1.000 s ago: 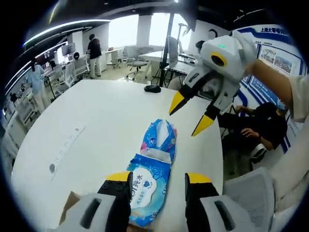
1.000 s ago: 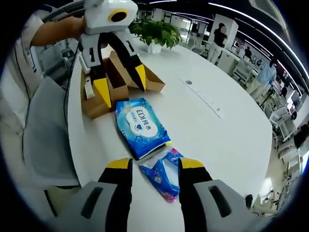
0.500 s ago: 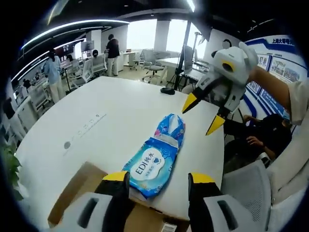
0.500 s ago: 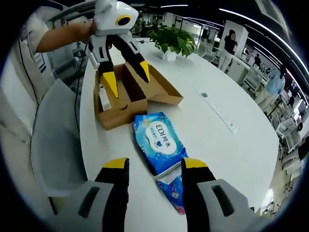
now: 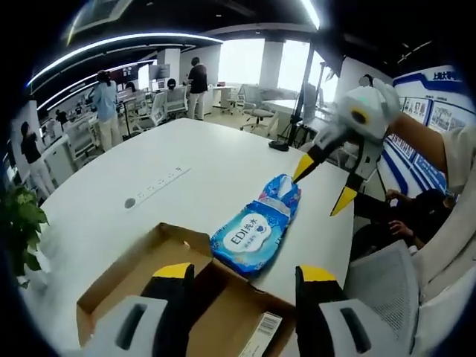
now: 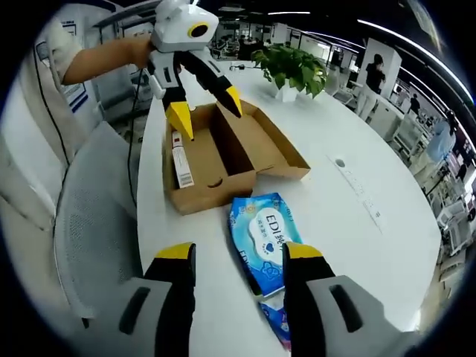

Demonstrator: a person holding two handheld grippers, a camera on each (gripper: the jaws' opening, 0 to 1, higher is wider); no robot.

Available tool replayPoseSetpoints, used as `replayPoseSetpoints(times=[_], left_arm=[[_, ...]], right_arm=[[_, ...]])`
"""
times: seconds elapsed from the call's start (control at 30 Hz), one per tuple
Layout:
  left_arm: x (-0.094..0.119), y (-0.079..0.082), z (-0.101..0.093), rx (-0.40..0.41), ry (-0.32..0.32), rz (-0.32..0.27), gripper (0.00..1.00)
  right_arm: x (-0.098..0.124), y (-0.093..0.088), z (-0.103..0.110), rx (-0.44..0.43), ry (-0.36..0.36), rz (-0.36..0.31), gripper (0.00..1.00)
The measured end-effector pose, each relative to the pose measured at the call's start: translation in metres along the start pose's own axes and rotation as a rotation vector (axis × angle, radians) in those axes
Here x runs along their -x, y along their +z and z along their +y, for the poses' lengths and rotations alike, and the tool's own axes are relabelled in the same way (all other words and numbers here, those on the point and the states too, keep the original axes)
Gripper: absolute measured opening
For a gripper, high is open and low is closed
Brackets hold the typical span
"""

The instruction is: Operate the shoe box by opening the lid, removing the specified soft item, and placing it in the target area until the item is outside and the box remains undamaged.

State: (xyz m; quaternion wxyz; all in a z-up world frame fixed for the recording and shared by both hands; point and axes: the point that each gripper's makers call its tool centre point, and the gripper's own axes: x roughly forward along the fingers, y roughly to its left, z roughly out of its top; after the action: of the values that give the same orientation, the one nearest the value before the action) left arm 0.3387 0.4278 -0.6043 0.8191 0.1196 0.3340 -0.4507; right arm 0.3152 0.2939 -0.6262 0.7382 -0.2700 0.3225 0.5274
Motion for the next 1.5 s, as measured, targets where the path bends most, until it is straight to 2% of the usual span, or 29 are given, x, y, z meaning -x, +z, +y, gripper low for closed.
replayPoseSetpoints(times=[0.77,1.23,1.5], left_arm=[[0.075,-0.065,0.045,0.13,0.185,-0.027,0.64],[0.108,-0.108,0.066,0.222,0.275,-0.026,0.64],[0.122,-0.142,0.076,0.288,0.344,0.001,0.62]], right_arm=[[-0.055,0.048,0.04,0.131,0.149,-0.014,0.45],[-0.085,0.063,0.057,0.173,0.207,-0.007,0.44],[-0.105,0.066,0.066,0.195,0.229,0.002,0.43]])
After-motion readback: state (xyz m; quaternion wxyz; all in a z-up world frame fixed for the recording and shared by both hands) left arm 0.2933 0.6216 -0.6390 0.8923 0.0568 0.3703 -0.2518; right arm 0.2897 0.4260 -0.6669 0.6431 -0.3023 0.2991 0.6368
